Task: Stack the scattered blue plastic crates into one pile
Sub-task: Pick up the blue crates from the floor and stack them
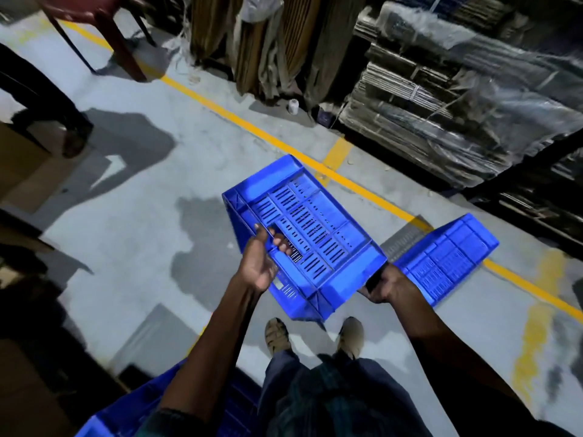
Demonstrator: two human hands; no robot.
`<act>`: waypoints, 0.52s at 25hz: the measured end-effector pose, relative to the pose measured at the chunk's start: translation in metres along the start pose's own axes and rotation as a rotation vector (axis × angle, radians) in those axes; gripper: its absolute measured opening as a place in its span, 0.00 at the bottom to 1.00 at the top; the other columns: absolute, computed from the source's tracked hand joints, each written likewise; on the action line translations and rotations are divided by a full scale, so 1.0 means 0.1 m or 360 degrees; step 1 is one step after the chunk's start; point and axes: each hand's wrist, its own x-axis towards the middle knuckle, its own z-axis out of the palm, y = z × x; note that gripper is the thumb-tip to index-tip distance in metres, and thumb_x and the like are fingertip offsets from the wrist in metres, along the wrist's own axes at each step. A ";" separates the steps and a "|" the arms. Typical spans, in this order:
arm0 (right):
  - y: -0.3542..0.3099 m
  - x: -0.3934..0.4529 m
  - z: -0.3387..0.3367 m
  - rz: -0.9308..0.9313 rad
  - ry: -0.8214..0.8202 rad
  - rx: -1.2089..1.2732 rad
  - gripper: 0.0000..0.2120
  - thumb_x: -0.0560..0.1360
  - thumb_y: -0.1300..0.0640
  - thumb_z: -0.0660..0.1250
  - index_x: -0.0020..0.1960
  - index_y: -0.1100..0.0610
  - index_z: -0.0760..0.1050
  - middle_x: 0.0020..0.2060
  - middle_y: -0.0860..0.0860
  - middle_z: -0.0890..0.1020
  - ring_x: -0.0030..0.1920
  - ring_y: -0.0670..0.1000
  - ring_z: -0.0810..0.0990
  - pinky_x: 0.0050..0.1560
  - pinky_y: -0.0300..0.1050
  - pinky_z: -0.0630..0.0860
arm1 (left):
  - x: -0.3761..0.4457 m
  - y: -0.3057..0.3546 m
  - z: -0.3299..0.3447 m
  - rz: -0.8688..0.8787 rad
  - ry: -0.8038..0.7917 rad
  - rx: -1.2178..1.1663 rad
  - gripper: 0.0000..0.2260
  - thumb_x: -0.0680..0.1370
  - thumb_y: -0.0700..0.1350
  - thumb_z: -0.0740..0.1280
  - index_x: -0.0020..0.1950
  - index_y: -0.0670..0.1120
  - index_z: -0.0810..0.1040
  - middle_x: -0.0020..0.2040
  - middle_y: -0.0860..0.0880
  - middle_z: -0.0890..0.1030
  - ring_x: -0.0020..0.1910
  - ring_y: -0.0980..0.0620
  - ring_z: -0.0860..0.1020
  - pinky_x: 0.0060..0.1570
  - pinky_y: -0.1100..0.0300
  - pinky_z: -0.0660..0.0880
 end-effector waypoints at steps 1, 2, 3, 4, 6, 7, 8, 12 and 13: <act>0.02 -0.01 0.04 -0.0025 -0.0041 0.0012 0.11 0.77 0.49 0.67 0.45 0.56 0.81 0.36 0.54 0.86 0.32 0.56 0.86 0.29 0.52 0.81 | -0.05 0.00 -0.02 0.0007 0.0007 0.0001 0.20 0.84 0.59 0.51 0.41 0.47 0.67 0.29 0.50 0.67 0.26 0.52 0.68 0.32 0.60 0.72; 0.05 -0.04 0.08 -0.0064 -0.0083 0.0030 0.12 0.77 0.47 0.65 0.48 0.55 0.81 0.39 0.54 0.87 0.35 0.56 0.87 0.32 0.53 0.82 | -0.10 0.00 -0.04 0.0030 0.0016 0.0007 0.20 0.84 0.59 0.51 0.41 0.46 0.68 0.29 0.50 0.68 0.27 0.52 0.69 0.34 0.59 0.73; 0.07 -0.08 0.13 -0.0100 -0.0105 0.0052 0.15 0.78 0.45 0.62 0.52 0.55 0.81 0.42 0.55 0.87 0.38 0.57 0.87 0.36 0.54 0.83 | -0.15 0.00 -0.04 0.0066 0.0029 0.0013 0.19 0.83 0.59 0.52 0.41 0.46 0.68 0.30 0.50 0.68 0.27 0.51 0.70 0.36 0.57 0.73; 0.08 -0.11 0.19 -0.0126 -0.0109 0.0111 0.18 0.78 0.43 0.60 0.55 0.55 0.79 0.47 0.56 0.86 0.42 0.57 0.86 0.42 0.56 0.83 | -0.19 0.01 -0.02 0.0109 0.0042 0.0019 0.19 0.83 0.58 0.53 0.40 0.46 0.68 0.30 0.49 0.70 0.28 0.51 0.71 0.38 0.56 0.74; 0.13 -0.18 0.32 -0.0260 -0.0096 0.0105 0.26 0.78 0.37 0.54 0.60 0.56 0.74 0.55 0.58 0.82 0.47 0.59 0.83 0.51 0.61 0.80 | -0.27 0.01 0.06 0.0179 0.0047 0.0021 0.18 0.83 0.56 0.54 0.40 0.46 0.69 0.31 0.48 0.73 0.33 0.49 0.76 0.40 0.53 0.76; 0.18 -0.22 0.39 -0.0429 -0.0036 -0.0032 0.28 0.78 0.36 0.53 0.62 0.57 0.73 0.57 0.58 0.79 0.50 0.60 0.82 0.54 0.63 0.79 | -0.31 0.02 0.12 0.0199 0.0051 0.0038 0.17 0.84 0.55 0.55 0.41 0.46 0.70 0.33 0.48 0.75 0.37 0.47 0.79 0.42 0.51 0.77; 0.24 -0.28 0.45 -0.0670 0.0097 -0.0249 0.29 0.78 0.35 0.53 0.64 0.58 0.71 0.59 0.59 0.78 0.53 0.61 0.81 0.57 0.62 0.77 | -0.35 0.02 0.17 0.0217 0.0055 0.0070 0.15 0.84 0.54 0.55 0.42 0.46 0.69 0.36 0.46 0.77 0.41 0.46 0.80 0.46 0.49 0.76; 0.55 -0.53 0.62 -0.1804 0.0281 -0.1436 0.39 0.71 0.29 0.55 0.70 0.57 0.67 0.70 0.57 0.72 0.71 0.59 0.69 0.69 0.56 0.67 | -0.43 0.04 0.35 0.0303 0.0158 0.0273 0.12 0.84 0.54 0.54 0.50 0.48 0.70 0.47 0.45 0.79 0.46 0.48 0.78 0.53 0.48 0.74; 0.57 -0.54 0.64 -0.2002 0.0257 -0.1749 0.41 0.70 0.28 0.57 0.72 0.56 0.66 0.72 0.55 0.69 0.74 0.58 0.65 0.71 0.57 0.63 | -0.47 0.06 0.40 0.0306 0.0223 0.0372 0.14 0.84 0.57 0.53 0.50 0.50 0.72 0.45 0.48 0.80 0.43 0.51 0.77 0.47 0.53 0.74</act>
